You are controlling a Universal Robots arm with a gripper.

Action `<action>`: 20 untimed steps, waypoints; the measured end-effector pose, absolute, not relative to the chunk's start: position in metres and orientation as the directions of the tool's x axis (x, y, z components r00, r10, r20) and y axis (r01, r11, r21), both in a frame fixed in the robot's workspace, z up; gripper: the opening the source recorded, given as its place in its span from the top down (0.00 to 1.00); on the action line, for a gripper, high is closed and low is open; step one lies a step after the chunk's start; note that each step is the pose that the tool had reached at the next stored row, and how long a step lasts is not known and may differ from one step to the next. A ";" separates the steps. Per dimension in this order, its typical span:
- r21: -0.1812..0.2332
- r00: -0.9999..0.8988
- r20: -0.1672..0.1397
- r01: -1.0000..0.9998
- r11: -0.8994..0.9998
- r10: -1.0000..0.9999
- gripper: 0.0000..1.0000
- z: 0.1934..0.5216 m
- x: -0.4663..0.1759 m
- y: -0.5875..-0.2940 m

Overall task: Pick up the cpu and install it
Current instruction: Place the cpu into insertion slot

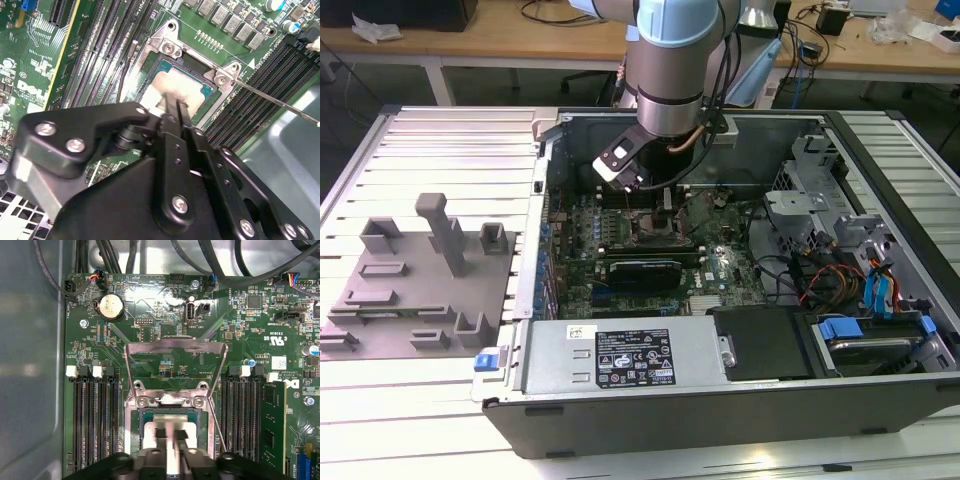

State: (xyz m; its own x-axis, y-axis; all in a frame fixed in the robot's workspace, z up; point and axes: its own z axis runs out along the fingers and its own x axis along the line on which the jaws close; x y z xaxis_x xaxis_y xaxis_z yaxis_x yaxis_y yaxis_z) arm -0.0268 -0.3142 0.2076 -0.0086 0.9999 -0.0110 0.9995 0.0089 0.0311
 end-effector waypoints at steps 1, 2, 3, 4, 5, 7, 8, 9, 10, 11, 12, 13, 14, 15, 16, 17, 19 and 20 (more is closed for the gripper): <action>0.031 -0.009 -0.011 0.999 0.009 1.000 0.89 0.208 -0.027 -0.314; 0.031 -0.009 -0.011 0.999 0.009 1.000 0.89 0.208 -0.027 -0.314; 0.031 -0.009 -0.011 0.999 0.009 1.000 0.89 0.208 -0.027 -0.314; 0.031 -0.009 -0.011 0.999 0.009 1.000 0.89 0.208 -0.027 -0.314; 0.031 -0.009 -0.011 0.999 0.009 1.000 0.89 0.208 -0.027 -0.314; 0.031 -0.009 -0.011 0.999 0.009 1.000 0.89 0.208 -0.027 -0.314; 0.031 -0.009 -0.011 0.999 0.009 1.000 0.89 0.208 -0.027 -0.314; 0.031 -0.009 -0.011 0.999 0.009 1.000 0.89 0.208 -0.027 -0.314; 0.031 -0.009 -0.011 0.999 0.009 1.000 0.89 0.208 -0.027 -0.314; 0.031 -0.009 -0.011 0.999 0.009 1.000 0.89 0.207 -0.027 -0.314; 0.031 -0.009 -0.011 0.999 0.009 1.000 0.89 0.207 -0.027 -0.314; 0.031 -0.009 -0.011 0.999 0.009 1.000 0.89 0.207 -0.027 -0.314; 0.031 -0.009 -0.011 0.999 0.009 1.000 0.89 0.206 -0.027 -0.314; 0.031 -0.009 -0.011 0.999 0.009 1.000 0.89 0.206 -0.027 -0.314; 0.031 -0.009 -0.011 0.999 0.009 1.000 0.89 0.206 -0.027 -0.314; 0.031 -0.009 -0.011 0.999 0.009 1.000 0.89 0.206 -0.027 -0.314; 0.031 -0.009 -0.011 0.999 0.009 1.000 0.89 0.205 -0.027 -0.314; 0.031 -0.009 -0.012 0.999 0.009 1.000 0.89 0.205 -0.027 -0.314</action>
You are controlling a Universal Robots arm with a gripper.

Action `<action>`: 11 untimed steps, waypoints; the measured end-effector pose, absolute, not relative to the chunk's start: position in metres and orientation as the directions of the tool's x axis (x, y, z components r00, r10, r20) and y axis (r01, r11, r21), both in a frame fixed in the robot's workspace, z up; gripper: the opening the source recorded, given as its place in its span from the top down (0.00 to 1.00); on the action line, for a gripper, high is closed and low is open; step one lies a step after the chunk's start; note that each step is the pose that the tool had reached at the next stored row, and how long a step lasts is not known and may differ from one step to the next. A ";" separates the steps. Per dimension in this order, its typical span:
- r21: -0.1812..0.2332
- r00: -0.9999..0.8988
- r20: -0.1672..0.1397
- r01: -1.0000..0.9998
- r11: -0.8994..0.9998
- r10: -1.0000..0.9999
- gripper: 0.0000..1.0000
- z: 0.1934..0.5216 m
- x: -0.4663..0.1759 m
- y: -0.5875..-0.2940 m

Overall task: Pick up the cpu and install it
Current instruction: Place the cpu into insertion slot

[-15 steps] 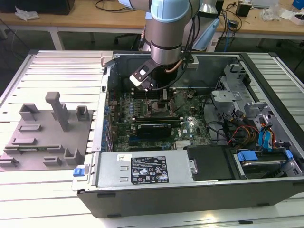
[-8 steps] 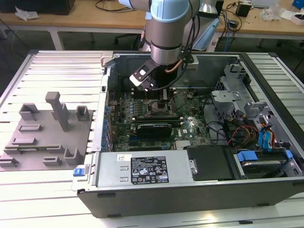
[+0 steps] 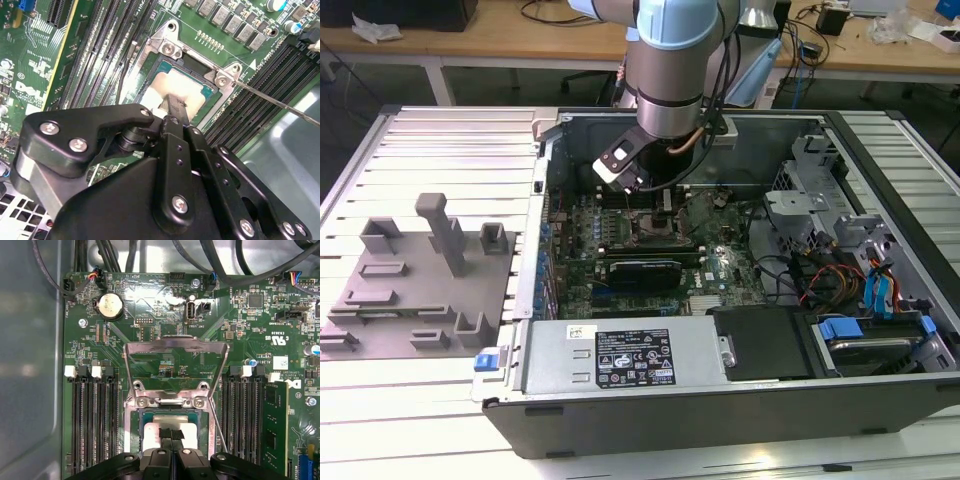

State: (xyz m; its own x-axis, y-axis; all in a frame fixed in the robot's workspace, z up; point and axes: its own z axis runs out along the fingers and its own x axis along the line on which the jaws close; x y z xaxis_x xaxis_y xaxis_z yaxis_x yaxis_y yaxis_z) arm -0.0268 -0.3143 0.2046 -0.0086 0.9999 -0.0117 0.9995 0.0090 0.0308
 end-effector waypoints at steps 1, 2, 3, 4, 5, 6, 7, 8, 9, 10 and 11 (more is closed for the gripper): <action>0.031 -0.009 -0.012 0.999 0.009 1.000 0.89 0.204 -0.027 -0.314; 0.031 -0.009 -0.012 0.999 0.009 1.000 0.89 0.204 -0.027 -0.314; 0.031 -0.009 -0.011 0.999 0.009 1.000 0.89 0.204 -0.027 -0.314; 0.031 -0.009 -0.011 0.999 0.009 1.000 0.89 0.204 -0.027 -0.314; 0.031 -0.009 -0.011 0.999 0.009 1.000 0.89 0.204 -0.027 -0.314; 0.031 -0.009 -0.011 0.999 0.009 1.000 0.89 0.204 -0.027 -0.314; 0.031 -0.011 -0.011 0.999 0.012 1.000 0.89 0.204 -0.027 -0.314; 0.031 -0.016 -0.011 0.999 0.016 1.000 0.89 0.204 -0.027 -0.314; 0.031 -0.019 -0.011 0.999 0.020 1.000 0.89 0.204 -0.027 -0.314; 0.031 -0.022 -0.011 0.999 0.023 1.000 0.89 0.204 -0.027 -0.314; 0.031 -0.024 -0.011 0.999 0.024 1.000 0.89 0.204 -0.027 -0.314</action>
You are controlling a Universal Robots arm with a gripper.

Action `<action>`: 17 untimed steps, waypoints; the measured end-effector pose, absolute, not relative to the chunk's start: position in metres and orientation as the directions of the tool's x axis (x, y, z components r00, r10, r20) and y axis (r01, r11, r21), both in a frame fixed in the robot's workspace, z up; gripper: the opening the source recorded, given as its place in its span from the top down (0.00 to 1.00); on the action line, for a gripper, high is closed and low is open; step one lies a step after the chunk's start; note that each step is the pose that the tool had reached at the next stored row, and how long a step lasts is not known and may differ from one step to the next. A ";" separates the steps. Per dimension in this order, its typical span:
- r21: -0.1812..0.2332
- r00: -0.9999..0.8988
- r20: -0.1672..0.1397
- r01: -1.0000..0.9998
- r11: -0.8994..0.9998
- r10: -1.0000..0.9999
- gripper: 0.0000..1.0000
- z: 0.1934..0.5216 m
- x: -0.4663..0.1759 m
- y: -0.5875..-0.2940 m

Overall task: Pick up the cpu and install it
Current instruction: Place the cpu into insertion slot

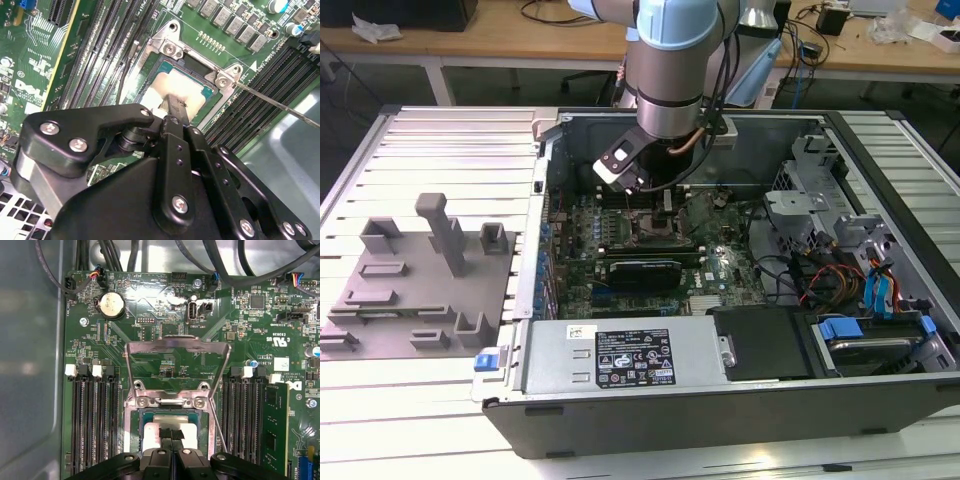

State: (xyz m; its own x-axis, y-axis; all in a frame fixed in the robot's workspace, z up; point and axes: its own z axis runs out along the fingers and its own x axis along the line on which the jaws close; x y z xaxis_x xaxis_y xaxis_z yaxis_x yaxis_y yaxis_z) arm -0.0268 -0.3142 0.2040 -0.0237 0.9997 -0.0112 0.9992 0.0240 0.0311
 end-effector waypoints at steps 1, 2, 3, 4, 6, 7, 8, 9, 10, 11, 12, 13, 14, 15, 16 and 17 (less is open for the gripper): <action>0.031 -0.024 -0.011 0.999 0.024 1.000 0.89 0.204 -0.027 -0.314; 0.031 -0.024 -0.011 0.999 0.024 1.000 0.89 0.204 -0.027 -0.314; 0.031 -0.024 -0.011 0.999 0.025 1.000 0.89 0.204 -0.027 -0.314; 0.031 -0.025 -0.011 0.999 0.025 1.000 0.89 0.204 -0.027 -0.314; 0.031 -0.025 -0.011 0.999 0.025 1.000 0.89 0.204 -0.027 -0.314; 0.031 -0.025 -0.011 0.999 0.025 1.000 0.89 0.204 -0.027 -0.314; 0.031 -0.025 -0.011 0.999 0.025 1.000 0.89 0.204 -0.027 -0.314; 0.031 -0.025 -0.011 0.999 0.025 1.000 0.89 0.204 -0.027 -0.314; 0.031 -0.025 -0.011 0.999 0.025 1.000 0.89 0.204 -0.027 -0.314; 0.031 -0.025 -0.011 0.999 0.025 1.000 0.89 0.204 -0.027 -0.314; 0.031 -0.025 -0.011 0.999 0.025 1.000 0.89 0.204 -0.027 -0.314; 0.031 -0.025 -0.011 0.999 0.025 1.000 0.89 0.204 -0.027 -0.314; 0.031 -0.025 -0.011 0.999 0.025 1.000 0.89 0.203 -0.027 -0.314; 0.031 -0.025 -0.011 0.999 0.025 1.000 0.89 0.203 -0.027 -0.314; 0.031 -0.025 -0.011 0.999 0.025 1.000 0.89 0.204 -0.027 -0.314; 0.032 -0.025 -0.010 0.999 0.025 1.000 0.89 0.204 -0.027 -0.314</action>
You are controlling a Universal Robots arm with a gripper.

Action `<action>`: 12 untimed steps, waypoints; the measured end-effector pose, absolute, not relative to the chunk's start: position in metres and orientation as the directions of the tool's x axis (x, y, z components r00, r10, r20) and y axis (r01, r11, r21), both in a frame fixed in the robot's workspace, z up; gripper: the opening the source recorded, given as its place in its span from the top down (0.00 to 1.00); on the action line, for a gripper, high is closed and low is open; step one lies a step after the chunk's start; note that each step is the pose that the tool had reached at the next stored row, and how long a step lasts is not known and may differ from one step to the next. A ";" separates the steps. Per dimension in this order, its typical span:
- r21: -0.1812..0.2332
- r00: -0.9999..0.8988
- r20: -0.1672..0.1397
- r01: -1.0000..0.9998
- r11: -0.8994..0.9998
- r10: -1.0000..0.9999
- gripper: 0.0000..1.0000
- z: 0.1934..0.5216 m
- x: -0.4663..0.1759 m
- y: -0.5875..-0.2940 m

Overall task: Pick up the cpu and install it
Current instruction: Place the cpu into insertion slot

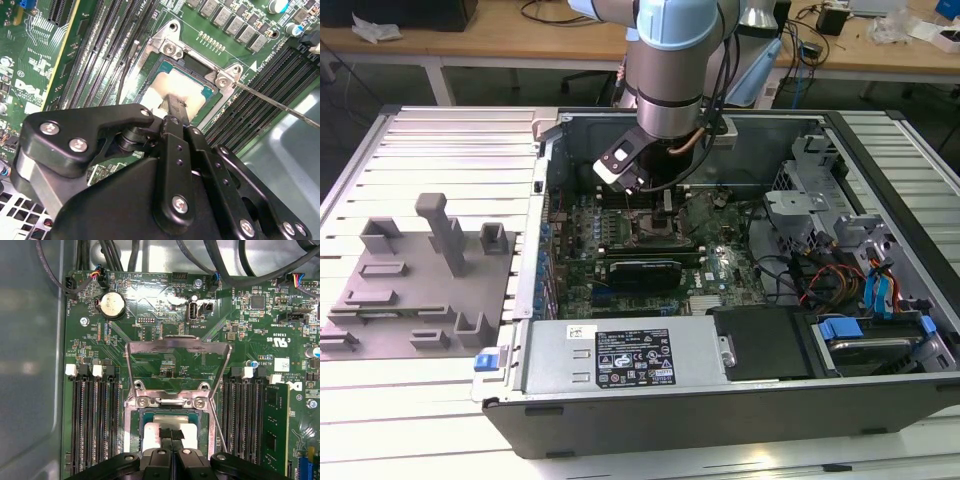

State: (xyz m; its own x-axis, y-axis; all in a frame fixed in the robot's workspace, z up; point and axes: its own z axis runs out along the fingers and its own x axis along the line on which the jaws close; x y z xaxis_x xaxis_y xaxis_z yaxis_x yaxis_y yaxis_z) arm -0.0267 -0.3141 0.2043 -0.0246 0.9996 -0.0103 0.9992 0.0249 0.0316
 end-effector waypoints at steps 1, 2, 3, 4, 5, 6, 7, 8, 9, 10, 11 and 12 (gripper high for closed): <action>0.032 -0.025 -0.010 0.999 0.025 1.000 0.89 0.205 -0.027 -0.314; 0.032 -0.025 -0.010 0.999 0.025 1.000 0.89 0.206 -0.027 -0.314; 0.031 -0.025 -0.011 0.999 0.025 1.000 0.89 0.207 -0.027 -0.314; 0.031 -0.025 -0.011 0.999 0.025 1.000 0.89 0.208 -0.027 -0.314; 0.031 -0.025 -0.011 0.999 0.025 1.000 0.89 0.209 -0.027 -0.314; 0.031 -0.025 -0.011 0.999 0.025 1.000 0.89 0.210 -0.027 -0.314; 0.031 -0.025 -0.011 0.999 0.025 1.000 0.89 0.213 -0.027 -0.314; 0.031 -0.025 -0.011 0.999 0.025 1.000 0.89 0.215 -0.027 -0.314; 0.031 -0.025 -0.012 0.999 0.025 1.000 0.89 0.217 -0.027 -0.314; 0.031 -0.025 -0.012 0.999 0.025 1.000 0.89 0.218 -0.027 -0.314; 0.031 -0.024 -0.012 0.999 0.025 1.000 0.89 0.221 -0.027 -0.314; 0.031 -0.024 -0.013 0.999 0.024 1.000 0.89 0.222 -0.027 -0.314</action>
